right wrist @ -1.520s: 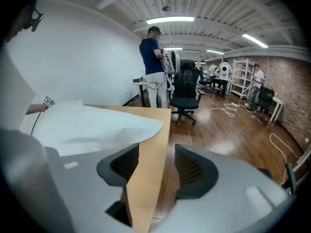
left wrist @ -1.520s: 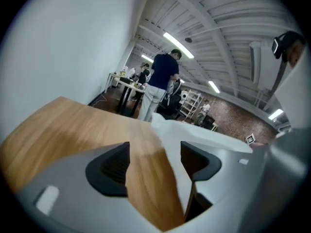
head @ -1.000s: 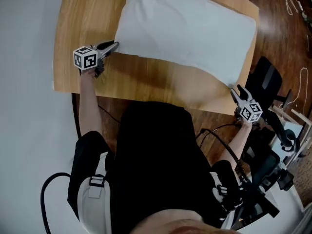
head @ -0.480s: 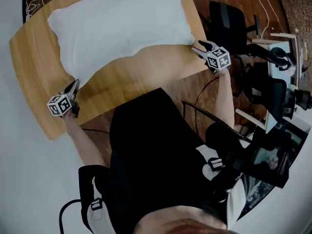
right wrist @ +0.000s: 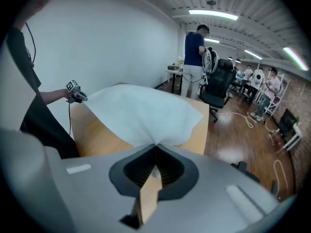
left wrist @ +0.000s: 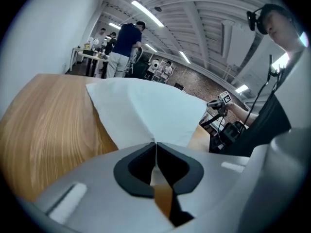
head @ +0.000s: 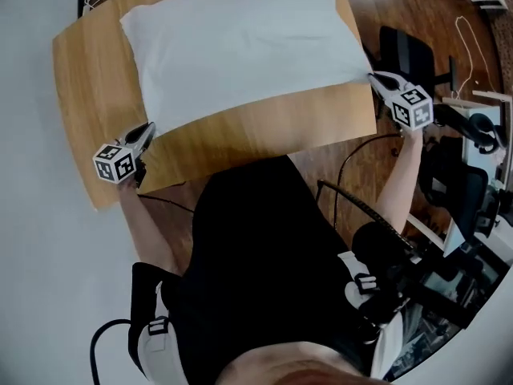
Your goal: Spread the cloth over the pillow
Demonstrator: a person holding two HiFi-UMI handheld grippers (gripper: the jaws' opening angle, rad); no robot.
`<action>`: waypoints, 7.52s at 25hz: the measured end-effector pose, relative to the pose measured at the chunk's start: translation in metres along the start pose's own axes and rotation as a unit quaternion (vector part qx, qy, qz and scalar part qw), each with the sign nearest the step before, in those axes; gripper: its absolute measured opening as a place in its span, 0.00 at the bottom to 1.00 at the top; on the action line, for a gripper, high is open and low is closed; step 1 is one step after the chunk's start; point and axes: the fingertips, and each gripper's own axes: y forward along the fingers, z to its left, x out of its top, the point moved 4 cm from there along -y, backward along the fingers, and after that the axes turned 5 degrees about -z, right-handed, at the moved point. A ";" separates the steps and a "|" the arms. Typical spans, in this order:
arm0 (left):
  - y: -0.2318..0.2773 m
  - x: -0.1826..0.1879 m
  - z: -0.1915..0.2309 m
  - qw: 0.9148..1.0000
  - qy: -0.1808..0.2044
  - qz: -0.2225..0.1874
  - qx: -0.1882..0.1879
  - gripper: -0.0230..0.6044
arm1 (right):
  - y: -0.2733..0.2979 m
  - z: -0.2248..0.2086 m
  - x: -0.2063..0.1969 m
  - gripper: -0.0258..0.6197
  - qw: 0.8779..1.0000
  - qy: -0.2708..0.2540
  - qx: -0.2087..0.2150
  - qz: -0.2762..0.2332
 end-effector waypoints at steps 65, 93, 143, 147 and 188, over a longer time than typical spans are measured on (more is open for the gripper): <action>-0.002 -0.016 0.030 0.968 -0.167 -0.171 0.074 0.04 | 0.061 -0.023 -0.104 0.29 0.984 -0.012 -0.088 0.157; 0.077 0.088 0.004 0.974 -0.092 -0.207 -0.002 0.04 | 0.135 -0.028 -0.063 0.26 0.994 -0.010 -0.015 0.112; 0.010 0.104 0.069 0.947 -0.120 -0.286 0.080 0.04 | 0.081 -0.047 0.011 0.04 0.991 -0.069 -0.098 -0.057; 0.082 0.171 0.134 0.971 -0.048 -0.229 0.052 0.04 | 0.096 0.008 0.066 0.04 0.985 -0.120 -0.055 -0.113; 0.047 -0.022 0.043 0.979 -0.126 -0.156 0.025 0.04 | 0.124 0.063 -0.061 0.04 0.998 0.016 -0.008 -0.053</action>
